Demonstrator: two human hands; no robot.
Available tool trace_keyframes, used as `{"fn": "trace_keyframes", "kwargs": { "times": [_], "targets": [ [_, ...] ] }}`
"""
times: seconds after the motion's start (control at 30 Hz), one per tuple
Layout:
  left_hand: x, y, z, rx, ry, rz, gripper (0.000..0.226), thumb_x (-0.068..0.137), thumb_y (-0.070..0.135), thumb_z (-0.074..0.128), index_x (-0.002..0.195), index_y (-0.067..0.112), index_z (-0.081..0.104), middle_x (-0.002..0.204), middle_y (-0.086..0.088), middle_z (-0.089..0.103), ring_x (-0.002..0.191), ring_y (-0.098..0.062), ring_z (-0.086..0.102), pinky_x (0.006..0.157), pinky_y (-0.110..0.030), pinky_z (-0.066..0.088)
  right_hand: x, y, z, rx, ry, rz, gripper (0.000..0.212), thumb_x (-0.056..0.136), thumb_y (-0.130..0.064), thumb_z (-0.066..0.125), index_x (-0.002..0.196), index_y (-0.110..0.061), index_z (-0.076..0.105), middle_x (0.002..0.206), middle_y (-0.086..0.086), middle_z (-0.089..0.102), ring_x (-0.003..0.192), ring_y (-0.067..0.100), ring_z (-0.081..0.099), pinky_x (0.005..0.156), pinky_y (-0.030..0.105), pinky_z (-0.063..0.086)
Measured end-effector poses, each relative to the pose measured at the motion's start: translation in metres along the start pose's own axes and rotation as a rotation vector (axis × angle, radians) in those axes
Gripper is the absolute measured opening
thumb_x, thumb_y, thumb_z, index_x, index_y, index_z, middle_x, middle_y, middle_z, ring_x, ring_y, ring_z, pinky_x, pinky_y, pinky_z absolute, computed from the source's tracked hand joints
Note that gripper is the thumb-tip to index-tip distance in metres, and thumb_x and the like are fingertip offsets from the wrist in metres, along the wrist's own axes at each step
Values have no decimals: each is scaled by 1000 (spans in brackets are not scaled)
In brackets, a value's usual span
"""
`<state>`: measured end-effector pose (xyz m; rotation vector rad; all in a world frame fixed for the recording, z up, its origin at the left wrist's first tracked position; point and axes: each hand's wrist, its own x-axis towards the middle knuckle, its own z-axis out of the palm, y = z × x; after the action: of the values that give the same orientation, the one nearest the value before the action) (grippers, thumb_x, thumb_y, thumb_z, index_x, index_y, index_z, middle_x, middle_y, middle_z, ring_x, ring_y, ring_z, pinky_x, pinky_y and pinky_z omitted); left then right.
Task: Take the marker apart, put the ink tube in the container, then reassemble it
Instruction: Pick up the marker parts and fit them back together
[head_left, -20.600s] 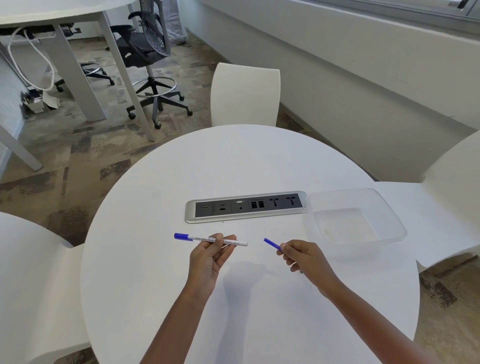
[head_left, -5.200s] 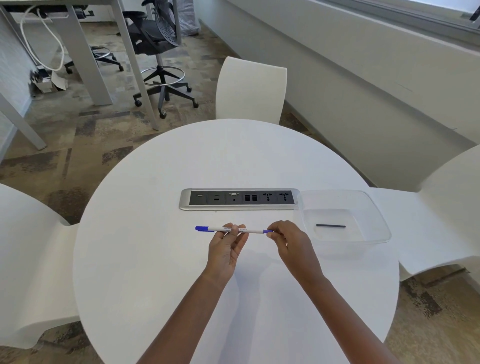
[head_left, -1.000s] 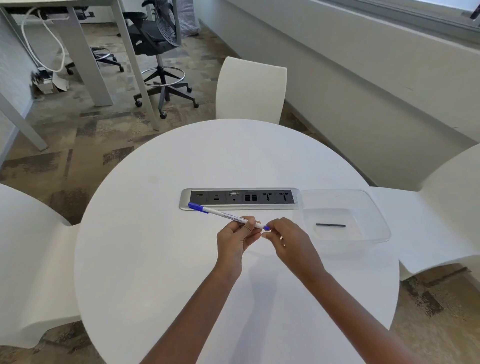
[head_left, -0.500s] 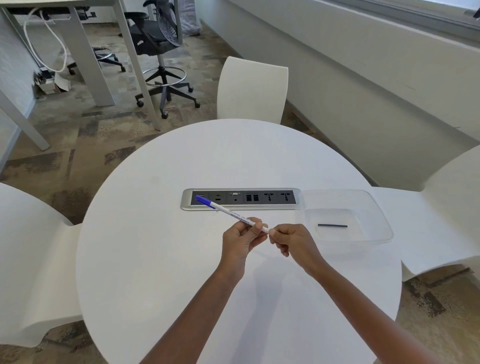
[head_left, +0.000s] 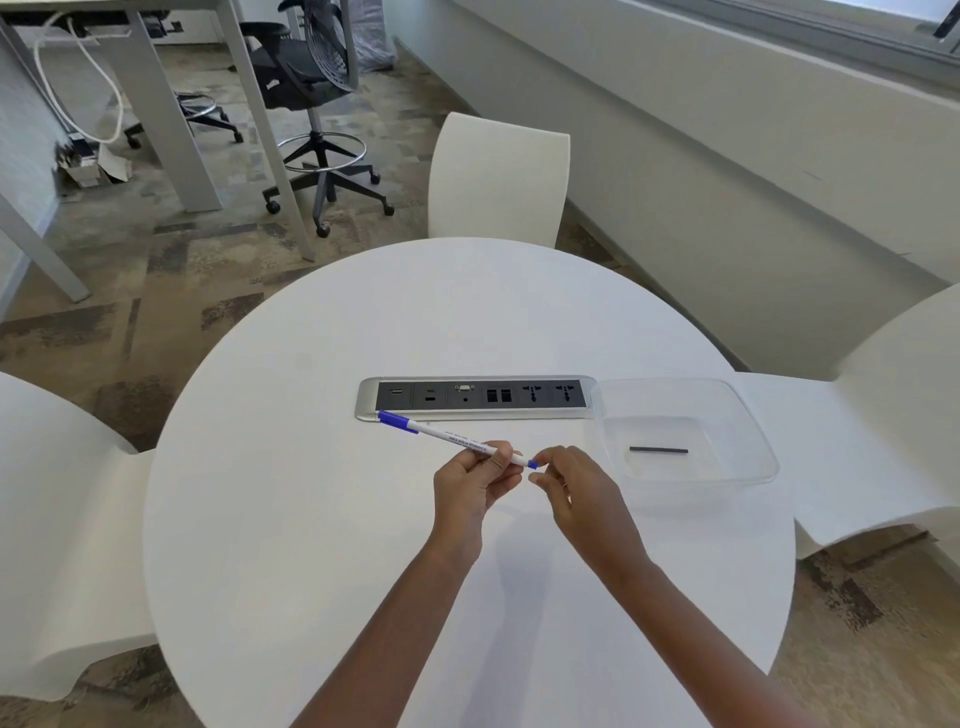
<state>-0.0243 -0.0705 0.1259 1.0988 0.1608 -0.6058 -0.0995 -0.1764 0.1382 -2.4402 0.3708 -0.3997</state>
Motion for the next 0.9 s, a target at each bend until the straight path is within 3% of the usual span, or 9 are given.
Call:
{"fn": "trace_keyframes", "kwargs": {
  "times": [0.13, 0.33, 0.43, 0.53, 0.6, 0.7, 0.8, 0.9],
  "targets": [
    [-1, -1, 2, -19, -19, -1, 7, 84, 4, 61, 81, 5, 67, 63, -1, 73, 62, -11, 69, 58, -16, 55, 2, -4, -3, -143, 68, -169, 8, 85, -8, 60, 85, 0, 61, 74, 15, 62, 65, 30, 57, 49, 37, 50],
    [-4, -2, 4, -81, -50, -35, 10, 87, 6, 57, 81, 4, 65, 62, -1, 72, 61, -9, 68, 59, -16, 56, 7, -4, -7, -195, 21, -264, 11, 82, -1, 60, 73, 4, 59, 64, 17, 56, 58, 30, 53, 43, 34, 44],
    [-5, -3, 4, -86, -70, -36, 11, 87, 5, 56, 80, 4, 64, 63, -1, 72, 62, -10, 69, 60, -16, 56, 9, -2, -7, -64, -18, -164, 15, 86, -2, 55, 74, 5, 60, 64, 18, 54, 60, 31, 49, 53, 34, 39],
    [-5, -4, 4, -83, -88, -19, 12, 88, 4, 54, 80, 4, 63, 62, 0, 72, 62, -10, 68, 62, -16, 56, 12, -3, -7, 165, -114, 96, 24, 88, -8, 53, 64, -7, 59, 61, 5, 50, 61, 21, 45, 59, 30, 35],
    [-6, -5, 3, -64, -90, -10, 12, 88, 3, 55, 79, 5, 63, 62, 0, 72, 61, -11, 68, 62, -16, 56, 16, -5, -9, 389, -197, 285, 35, 87, -8, 53, 53, -14, 54, 52, 1, 46, 53, 17, 41, 51, 22, 36],
    [-7, -7, 0, -28, -85, 4, 11, 87, 4, 56, 79, 4, 64, 64, -2, 71, 61, -12, 68, 63, -17, 56, 20, -4, -16, 627, -370, 460, 37, 90, -11, 52, 53, -13, 56, 46, -2, 47, 40, 9, 41, 40, 13, 34],
    [-6, -7, 0, -29, -48, 11, 9, 86, 5, 58, 79, 3, 64, 62, -1, 71, 58, -11, 66, 63, -18, 57, 18, -5, -14, 652, -380, 464, 37, 93, -17, 48, 59, -12, 60, 49, -2, 53, 42, 7, 47, 44, 15, 39],
    [-6, -5, 3, -42, 1, -2, 9, 85, 5, 60, 79, 3, 65, 62, -1, 71, 59, -10, 67, 61, -17, 57, 10, -3, -8, 305, -207, 293, 27, 94, -23, 47, 74, -12, 62, 60, -3, 54, 55, 9, 49, 54, 21, 39]
  ]
}}
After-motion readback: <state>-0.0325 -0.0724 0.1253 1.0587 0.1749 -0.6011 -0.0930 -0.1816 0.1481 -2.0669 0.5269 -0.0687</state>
